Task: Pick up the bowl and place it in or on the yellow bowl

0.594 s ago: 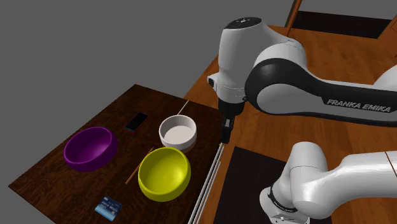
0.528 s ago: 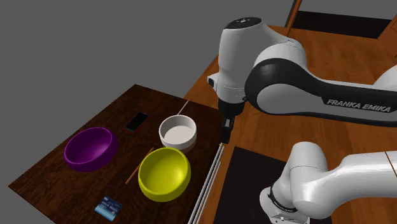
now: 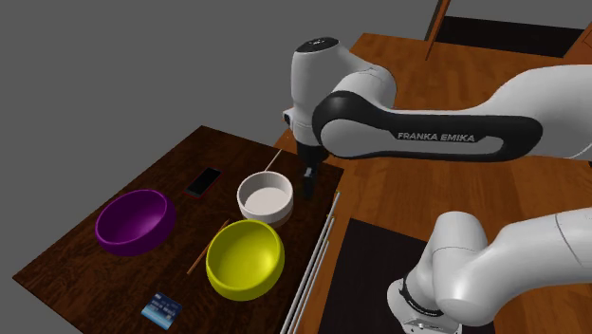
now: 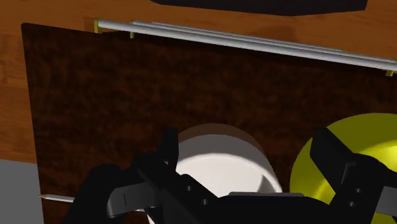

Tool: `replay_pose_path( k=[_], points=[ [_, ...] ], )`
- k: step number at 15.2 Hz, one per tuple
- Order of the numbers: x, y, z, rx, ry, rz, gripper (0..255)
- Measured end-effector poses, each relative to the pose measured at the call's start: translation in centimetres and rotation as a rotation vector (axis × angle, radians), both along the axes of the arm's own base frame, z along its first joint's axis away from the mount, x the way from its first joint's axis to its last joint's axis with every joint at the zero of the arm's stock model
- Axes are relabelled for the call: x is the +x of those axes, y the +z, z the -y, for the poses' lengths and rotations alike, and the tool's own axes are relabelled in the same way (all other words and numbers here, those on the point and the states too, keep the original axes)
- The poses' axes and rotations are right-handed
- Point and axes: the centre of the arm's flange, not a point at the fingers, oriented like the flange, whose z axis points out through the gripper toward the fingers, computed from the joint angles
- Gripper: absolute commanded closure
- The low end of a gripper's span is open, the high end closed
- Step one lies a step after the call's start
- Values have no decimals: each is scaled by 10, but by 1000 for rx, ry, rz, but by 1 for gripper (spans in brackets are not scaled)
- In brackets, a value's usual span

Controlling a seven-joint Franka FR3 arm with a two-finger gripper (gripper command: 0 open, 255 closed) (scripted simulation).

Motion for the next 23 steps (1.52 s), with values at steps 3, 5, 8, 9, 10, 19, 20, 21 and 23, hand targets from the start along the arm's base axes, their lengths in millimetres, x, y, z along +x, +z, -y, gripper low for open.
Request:
replay_pose_path(
  k=[3,5,8,9,10,19,20,21,23],
  points=[
    [33,-14,17,-1,3,3,0],
    [57,-24,29,-2,4,5,0],
    [88,-37,45,-3,7,9,0],
    [100,-40,51,-3,8,10,0],
    [112,-45,55,-3,9,11,0],
    [158,-88,77,-5,14,15,0],
    [159,-94,76,-5,14,15,0],
    [159,-100,76,-5,14,15,0],
    [158,-105,76,-5,14,15,0]
  ],
)
